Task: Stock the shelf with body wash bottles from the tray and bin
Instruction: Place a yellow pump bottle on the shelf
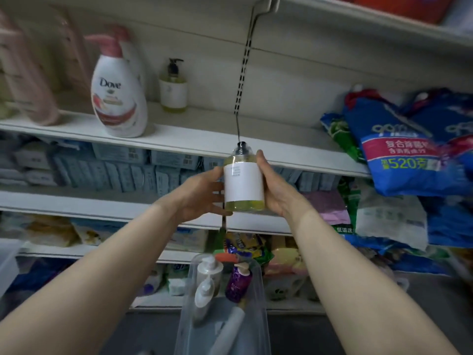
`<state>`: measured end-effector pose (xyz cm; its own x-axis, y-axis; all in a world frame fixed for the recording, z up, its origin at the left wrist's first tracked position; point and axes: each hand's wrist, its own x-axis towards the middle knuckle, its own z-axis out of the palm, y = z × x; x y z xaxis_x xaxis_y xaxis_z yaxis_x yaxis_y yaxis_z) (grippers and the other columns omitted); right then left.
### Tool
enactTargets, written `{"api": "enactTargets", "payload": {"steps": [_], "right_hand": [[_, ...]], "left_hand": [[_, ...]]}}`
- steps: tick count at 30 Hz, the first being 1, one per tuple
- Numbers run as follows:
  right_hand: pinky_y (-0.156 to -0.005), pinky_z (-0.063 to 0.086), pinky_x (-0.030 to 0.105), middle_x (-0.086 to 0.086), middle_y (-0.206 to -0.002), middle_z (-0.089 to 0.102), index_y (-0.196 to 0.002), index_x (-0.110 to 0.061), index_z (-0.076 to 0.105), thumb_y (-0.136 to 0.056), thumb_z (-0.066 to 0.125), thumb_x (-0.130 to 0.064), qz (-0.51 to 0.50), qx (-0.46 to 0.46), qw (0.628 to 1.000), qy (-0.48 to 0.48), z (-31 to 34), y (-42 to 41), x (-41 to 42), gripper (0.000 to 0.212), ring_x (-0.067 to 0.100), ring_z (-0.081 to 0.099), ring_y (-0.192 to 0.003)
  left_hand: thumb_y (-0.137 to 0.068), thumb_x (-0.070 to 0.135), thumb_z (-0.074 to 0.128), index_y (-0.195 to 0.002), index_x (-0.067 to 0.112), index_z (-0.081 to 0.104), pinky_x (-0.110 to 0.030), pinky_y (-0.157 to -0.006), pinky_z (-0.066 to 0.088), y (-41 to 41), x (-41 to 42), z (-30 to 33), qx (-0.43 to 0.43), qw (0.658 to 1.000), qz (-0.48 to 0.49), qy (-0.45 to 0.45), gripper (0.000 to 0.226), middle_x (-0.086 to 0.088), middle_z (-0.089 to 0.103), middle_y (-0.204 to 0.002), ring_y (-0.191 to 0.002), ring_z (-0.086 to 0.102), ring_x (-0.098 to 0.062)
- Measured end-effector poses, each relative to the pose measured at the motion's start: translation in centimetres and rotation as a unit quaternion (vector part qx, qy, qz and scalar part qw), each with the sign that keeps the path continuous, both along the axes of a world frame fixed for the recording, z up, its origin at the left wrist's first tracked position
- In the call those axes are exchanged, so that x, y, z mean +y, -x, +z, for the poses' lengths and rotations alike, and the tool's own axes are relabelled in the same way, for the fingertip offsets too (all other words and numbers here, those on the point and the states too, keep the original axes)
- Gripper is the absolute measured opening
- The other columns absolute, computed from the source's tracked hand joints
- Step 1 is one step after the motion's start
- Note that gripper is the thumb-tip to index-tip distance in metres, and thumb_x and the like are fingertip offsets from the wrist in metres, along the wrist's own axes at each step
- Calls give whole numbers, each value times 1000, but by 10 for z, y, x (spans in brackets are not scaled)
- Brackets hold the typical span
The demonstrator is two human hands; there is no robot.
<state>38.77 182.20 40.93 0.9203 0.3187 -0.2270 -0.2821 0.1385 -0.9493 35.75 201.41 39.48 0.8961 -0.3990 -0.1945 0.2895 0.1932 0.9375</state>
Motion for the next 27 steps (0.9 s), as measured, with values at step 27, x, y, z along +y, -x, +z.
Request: {"api": "enactTargets", "payload": {"steps": [27], "right_hand": [[-109, 42, 53, 2, -155, 39, -148, -25, 42, -96, 37, -68, -30, -84, 982, 167, 92, -95, 99, 68, 28, 39, -140]], "left_hand": [[-86, 10, 69, -147, 24, 40, -38, -93, 53, -86, 83, 77, -189, 956, 185, -130, 69, -1, 60, -132, -115, 61, -17]]}}
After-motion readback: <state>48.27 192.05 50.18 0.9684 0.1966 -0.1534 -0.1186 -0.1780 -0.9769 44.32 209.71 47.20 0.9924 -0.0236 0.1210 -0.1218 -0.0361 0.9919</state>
